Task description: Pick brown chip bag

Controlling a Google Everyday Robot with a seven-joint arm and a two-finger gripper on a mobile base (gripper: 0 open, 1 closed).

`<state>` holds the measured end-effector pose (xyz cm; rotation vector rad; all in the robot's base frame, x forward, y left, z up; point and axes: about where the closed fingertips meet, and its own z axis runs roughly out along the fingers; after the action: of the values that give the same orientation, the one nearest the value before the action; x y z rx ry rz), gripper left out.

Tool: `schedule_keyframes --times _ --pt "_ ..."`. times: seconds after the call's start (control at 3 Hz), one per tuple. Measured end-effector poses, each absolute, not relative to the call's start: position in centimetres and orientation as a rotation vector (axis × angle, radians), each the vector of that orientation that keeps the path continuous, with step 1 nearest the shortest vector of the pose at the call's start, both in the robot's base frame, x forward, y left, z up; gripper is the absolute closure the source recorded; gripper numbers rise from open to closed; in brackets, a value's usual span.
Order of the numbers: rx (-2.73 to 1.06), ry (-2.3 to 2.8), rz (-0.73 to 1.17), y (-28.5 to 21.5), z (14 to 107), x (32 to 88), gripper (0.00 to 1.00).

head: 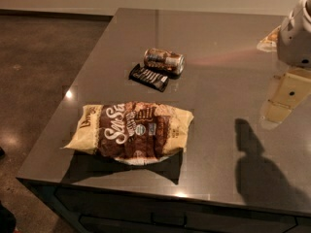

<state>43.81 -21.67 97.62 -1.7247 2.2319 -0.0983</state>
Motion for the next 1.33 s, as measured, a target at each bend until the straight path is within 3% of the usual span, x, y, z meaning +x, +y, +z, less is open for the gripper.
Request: schedule_keyframes --times 0.67,1.33 --pt "-1.734 2.217 -0.041 -20.8 97.0 44.0 0.0" --pt "-1.811 2.175 0.232 -16.4 92.9 43.9 0.0"
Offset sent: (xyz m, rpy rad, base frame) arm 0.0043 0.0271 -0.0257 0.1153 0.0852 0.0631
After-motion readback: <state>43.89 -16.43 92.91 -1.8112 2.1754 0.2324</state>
